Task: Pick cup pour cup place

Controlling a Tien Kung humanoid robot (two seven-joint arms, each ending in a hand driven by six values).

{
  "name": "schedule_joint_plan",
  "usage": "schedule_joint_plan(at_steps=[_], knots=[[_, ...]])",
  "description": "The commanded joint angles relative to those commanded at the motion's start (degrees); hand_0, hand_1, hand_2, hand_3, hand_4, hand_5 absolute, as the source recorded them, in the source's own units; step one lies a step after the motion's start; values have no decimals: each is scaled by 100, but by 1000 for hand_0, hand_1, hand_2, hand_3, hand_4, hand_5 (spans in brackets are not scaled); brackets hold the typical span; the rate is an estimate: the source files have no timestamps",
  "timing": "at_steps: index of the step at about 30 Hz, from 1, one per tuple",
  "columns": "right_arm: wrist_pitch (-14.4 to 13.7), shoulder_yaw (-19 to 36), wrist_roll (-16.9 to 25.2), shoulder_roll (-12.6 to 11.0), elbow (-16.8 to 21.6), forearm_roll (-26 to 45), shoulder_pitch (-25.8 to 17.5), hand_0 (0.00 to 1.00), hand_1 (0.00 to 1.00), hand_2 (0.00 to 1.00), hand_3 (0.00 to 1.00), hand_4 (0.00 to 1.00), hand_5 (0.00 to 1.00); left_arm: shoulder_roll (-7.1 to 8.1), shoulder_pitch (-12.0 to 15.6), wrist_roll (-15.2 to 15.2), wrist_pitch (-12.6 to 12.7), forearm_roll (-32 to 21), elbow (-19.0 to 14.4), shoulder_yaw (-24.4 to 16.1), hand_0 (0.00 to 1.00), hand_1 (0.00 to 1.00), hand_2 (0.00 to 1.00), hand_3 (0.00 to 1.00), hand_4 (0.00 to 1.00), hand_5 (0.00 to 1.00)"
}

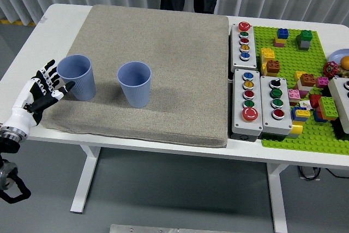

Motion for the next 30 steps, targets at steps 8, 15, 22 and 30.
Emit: schedule_joint_plan(at_steps=[8, 15, 22, 30], knots=[[3, -6, -4, 1, 0, -2, -16, 719, 678, 717, 686, 299, 343, -23, -78, 5, -3, 2, 124, 92, 987, 982, 998, 998, 954, 233], [6, -3, -10, 4, 0, -20, -34, 719, 678, 717, 685, 299, 343, -41, -125, -12, 40, -31, 191, 180, 986, 981, 998, 998, 965, 266], [6, -14, -8, 5, 0, -5, -29, 719, 678, 716, 686, 299, 342, -44, -223, -5, 51, -30, 255, 265, 986, 980, 998, 998, 971, 283], [7, -29, 4, 0, 0, 30, -18, 719, 678, 717, 685, 299, 343, -63, -362, 40, 64, 95, 307, 349, 986, 980, 998, 998, 974, 282]])
